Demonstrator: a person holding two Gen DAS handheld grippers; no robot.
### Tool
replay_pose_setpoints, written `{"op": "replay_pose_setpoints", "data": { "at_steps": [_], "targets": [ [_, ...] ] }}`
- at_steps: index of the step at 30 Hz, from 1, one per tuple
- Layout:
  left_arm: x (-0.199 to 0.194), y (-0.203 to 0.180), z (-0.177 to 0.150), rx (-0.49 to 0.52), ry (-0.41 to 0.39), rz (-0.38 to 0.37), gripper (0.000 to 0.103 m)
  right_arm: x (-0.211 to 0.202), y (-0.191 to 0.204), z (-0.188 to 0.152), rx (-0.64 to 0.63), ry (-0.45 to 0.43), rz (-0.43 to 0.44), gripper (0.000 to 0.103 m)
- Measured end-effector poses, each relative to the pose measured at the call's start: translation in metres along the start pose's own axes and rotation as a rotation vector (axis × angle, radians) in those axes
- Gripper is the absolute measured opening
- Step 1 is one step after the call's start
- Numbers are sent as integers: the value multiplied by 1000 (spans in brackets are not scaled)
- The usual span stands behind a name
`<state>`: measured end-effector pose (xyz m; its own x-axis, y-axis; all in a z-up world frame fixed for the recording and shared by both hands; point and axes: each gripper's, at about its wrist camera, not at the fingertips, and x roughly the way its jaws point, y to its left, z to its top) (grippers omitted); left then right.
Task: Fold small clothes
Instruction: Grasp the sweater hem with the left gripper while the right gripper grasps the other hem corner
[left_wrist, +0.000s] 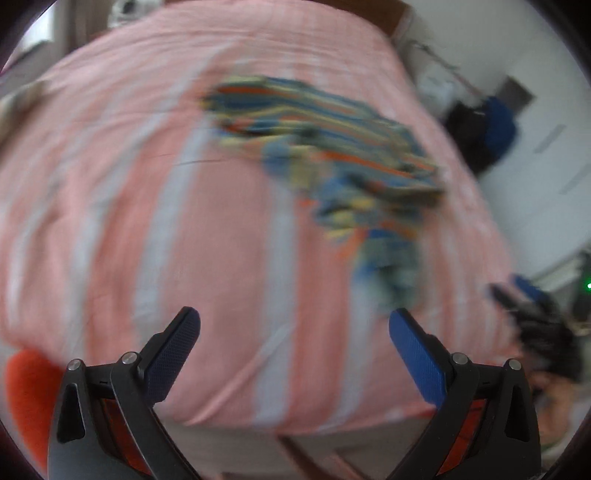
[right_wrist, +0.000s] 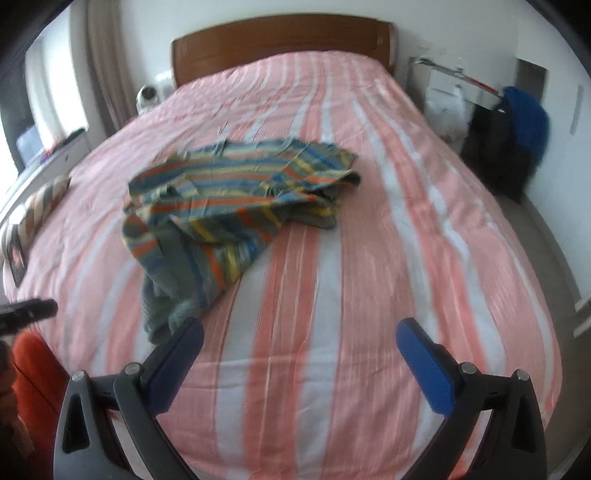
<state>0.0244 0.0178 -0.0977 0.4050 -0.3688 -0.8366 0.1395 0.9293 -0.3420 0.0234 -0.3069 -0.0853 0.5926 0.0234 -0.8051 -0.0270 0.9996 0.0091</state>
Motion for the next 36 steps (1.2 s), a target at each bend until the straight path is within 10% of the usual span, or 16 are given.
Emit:
{"op": "replay_pose_setpoints", "data": {
  "at_steps": [6,8,9,10,11,17,20,26,30,33,34,36],
  "targets": [
    [45,-42,44,7,18,-1,100,11,10,-8,27,27,68,102],
    [69,-45,56,-18,51,24,77,12,16,-18,13,43,72,102],
    [84,-45,57,-37,77,38,32,13,16,-19,4,50,72,102],
    [96,-39,57,-61,114,23,10,14,17,-20,-9,56,73,102],
    [101,-30,55,-111,135,-6,8,12,18,-24,-23,55,70,102],
    [24,31,24,-125,99,-116,4,-1,-2,-13,-27,-3,54,102],
    [-10,59,10,-91,86,-43,3,12,-3,2,-13,12,101,102],
    [5,84,-4,-133,110,-19,8,83,28,60,272,188,435,102],
    [1,85,-9,-150,60,-36,49,121,42,81,525,264,508,102],
    [5,79,-14,-114,52,-16,51,150,41,81,724,314,511,101],
    [12,76,-14,-102,62,-9,35,157,40,81,755,323,499,87],
    [26,78,-16,-98,94,8,7,163,34,79,748,320,440,9]
  ]
}}
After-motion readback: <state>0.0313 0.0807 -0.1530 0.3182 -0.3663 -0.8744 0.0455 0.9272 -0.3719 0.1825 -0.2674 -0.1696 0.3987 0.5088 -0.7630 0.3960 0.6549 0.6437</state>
